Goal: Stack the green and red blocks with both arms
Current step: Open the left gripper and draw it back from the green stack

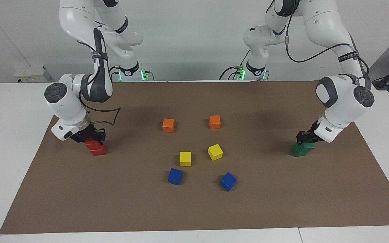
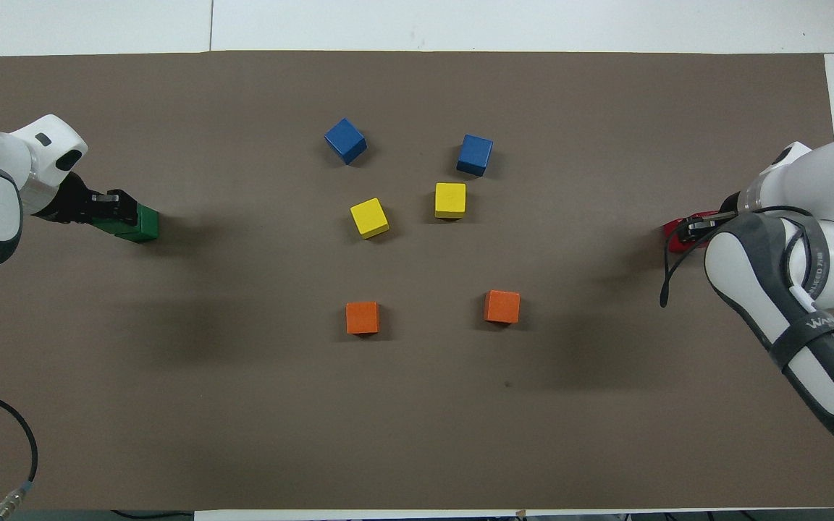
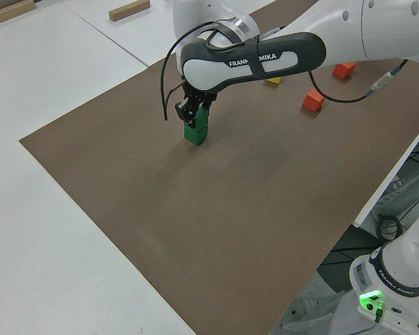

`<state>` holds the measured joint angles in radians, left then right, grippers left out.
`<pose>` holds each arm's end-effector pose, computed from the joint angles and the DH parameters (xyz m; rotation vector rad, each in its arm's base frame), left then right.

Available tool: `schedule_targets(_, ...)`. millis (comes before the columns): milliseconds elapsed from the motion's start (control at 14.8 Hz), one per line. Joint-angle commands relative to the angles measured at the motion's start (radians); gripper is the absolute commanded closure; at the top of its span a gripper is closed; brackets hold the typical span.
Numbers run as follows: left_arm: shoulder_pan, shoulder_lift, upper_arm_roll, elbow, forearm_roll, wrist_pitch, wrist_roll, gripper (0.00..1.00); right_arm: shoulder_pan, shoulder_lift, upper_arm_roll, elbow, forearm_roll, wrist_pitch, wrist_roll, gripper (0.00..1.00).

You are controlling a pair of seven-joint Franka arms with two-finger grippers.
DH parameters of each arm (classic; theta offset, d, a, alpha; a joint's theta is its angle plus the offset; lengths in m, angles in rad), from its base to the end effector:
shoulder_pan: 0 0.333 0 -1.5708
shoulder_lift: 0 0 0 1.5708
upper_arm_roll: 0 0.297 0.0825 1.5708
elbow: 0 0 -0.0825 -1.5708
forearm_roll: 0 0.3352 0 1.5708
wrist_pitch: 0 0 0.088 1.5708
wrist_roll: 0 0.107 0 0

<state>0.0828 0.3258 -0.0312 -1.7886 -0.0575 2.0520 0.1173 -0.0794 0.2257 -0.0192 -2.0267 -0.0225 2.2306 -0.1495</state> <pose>0.5833 0.0284 0.3731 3.0747 -0.0556 -0.0877 0.5421 -0.0540 0.3480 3.1206 0.1020 -0.0380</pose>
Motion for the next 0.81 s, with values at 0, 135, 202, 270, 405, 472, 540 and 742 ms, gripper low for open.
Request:
schedule_targets(0, -0.012, -0.01, 0.005, -0.058, -0.018, 0.068, -0.005, 0.26, -0.005, -0.029, 0.007, -0.043, -0.007, 0.04, -0.025, 1.0)
schedule_targets(135, -0.011, -0.011, 0.005, -0.061, -0.018, 0.071, 0.004, 0.0, -0.003, -0.029, 0.007, -0.05, -0.007, 0.049, -0.024, 1.0)
schedule_targets(202, -0.011, -0.013, 0.005, -0.061, -0.018, 0.069, 0.005, 0.0, -0.005, -0.028, 0.007, -0.05, -0.007, 0.049, -0.025, 1.0)
schedule_targets(270, -0.011, -0.014, 0.005, -0.061, -0.018, 0.068, 0.005, 0.0, -0.005, -0.026, 0.007, -0.052, -0.007, 0.049, -0.025, 1.0)
schedule_targets(405, -0.012, -0.016, 0.005, -0.063, -0.018, 0.063, 0.004, 0.0, -0.005, -0.026, 0.007, -0.053, -0.007, 0.049, -0.025, 1.0)
schedule_targets(472, -0.011, -0.016, 0.005, -0.063, -0.018, 0.06, 0.004, 0.0, -0.005, -0.026, 0.007, -0.053, -0.007, 0.049, -0.025, 1.0)
schedule_targets(540, -0.011, -0.019, 0.005, -0.063, -0.018, 0.057, 0.004, 0.0, -0.005, -0.026, 0.007, -0.053, -0.007, 0.049, -0.025, 1.0)
schedule_targets(742, -0.011, -0.037, 0.005, -0.052, -0.018, 0.03, -0.001, 0.0, -0.005, -0.026, 0.007, -0.053, -0.007, 0.049, -0.025, 1.0)
